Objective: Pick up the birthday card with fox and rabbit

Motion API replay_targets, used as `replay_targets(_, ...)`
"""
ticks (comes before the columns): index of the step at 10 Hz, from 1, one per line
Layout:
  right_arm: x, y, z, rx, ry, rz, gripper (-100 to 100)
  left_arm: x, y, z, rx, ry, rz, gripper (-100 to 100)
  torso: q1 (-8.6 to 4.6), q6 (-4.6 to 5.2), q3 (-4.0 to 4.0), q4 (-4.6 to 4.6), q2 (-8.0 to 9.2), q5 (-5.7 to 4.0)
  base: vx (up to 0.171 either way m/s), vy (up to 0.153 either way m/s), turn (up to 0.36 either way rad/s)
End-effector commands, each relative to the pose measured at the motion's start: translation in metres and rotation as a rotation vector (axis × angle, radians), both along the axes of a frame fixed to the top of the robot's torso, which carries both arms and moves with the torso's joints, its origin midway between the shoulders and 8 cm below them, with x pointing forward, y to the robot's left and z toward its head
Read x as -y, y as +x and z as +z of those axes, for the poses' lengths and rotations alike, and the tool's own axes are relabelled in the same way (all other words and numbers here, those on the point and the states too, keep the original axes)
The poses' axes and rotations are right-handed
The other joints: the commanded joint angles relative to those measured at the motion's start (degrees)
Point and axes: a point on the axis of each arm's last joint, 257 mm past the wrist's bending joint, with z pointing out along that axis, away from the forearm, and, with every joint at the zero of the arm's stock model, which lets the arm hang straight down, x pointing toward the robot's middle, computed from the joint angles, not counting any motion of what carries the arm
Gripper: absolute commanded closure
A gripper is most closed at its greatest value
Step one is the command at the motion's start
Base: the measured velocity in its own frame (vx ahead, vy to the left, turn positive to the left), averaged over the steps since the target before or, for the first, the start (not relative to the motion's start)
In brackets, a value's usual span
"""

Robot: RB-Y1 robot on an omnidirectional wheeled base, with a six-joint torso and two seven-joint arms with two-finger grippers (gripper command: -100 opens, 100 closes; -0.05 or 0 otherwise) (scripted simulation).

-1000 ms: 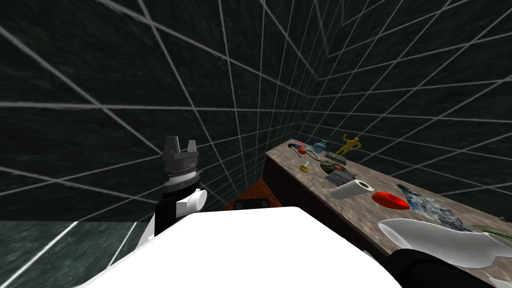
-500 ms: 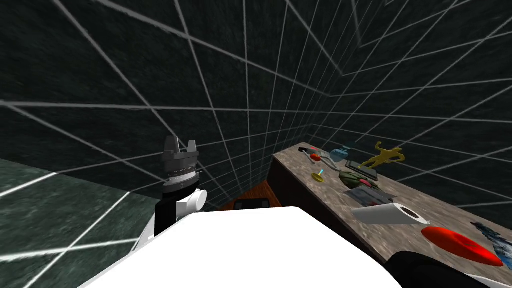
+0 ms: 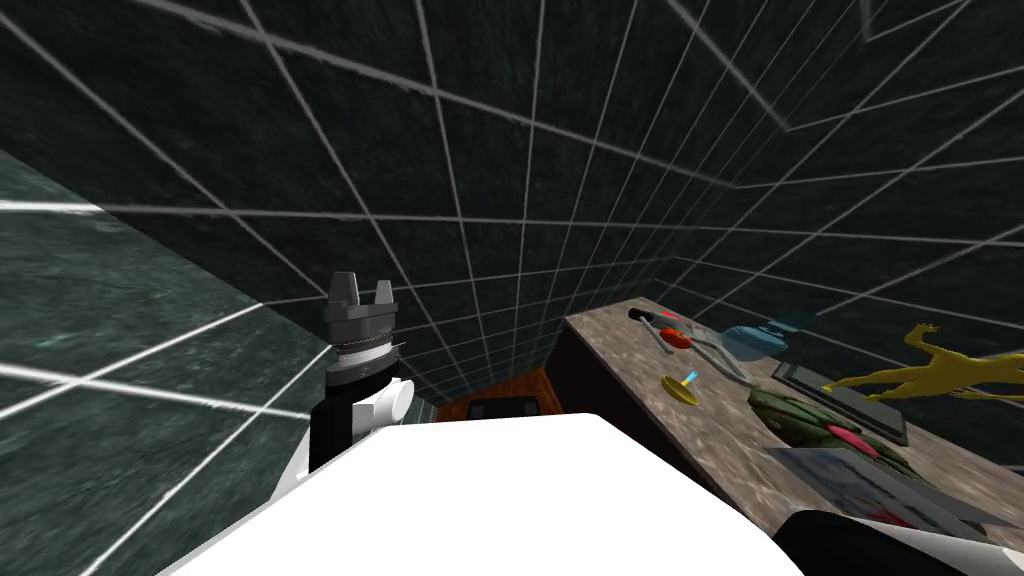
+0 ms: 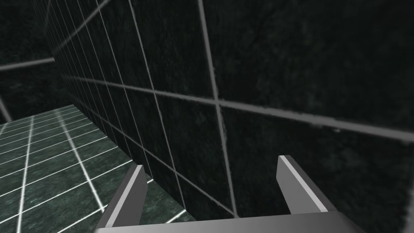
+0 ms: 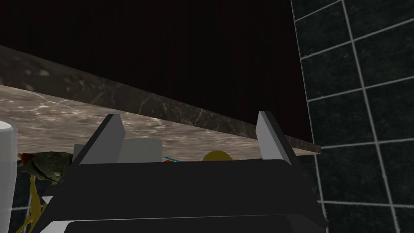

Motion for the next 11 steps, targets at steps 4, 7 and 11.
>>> replay_targets(4, 0.003, -0.097, 0.023, -0.227, -0.031, -0.008, -100, 0.0, 0.0, 0.0, 0.0, 0.0, 0.0, 0, 0.0, 0.06, 0.01, 0.02, 0.02, -0.02, 0.012, -0.008, 0.334)
replay_targets(7, 0.003, -0.158, 0.05, -0.377, -0.043, -0.01, -100, 0.0, 0.0, 0.0, 0.0, 0.0, 0.0, 0, -0.04, 0.01, 0.03, 0.02, 0.05, -0.02, -0.003, -0.017, 0.42)
replay_targets(11, -0.003, -0.193, 0.063, -0.467, -0.033, -0.011, -100, 0.0, 0.0, 0.0, 0.0, 0.0, 0.0, 0, -0.07, 0.07, 0.07, 0.05, 0.11, -0.04, -0.019, -0.02, 0.272)
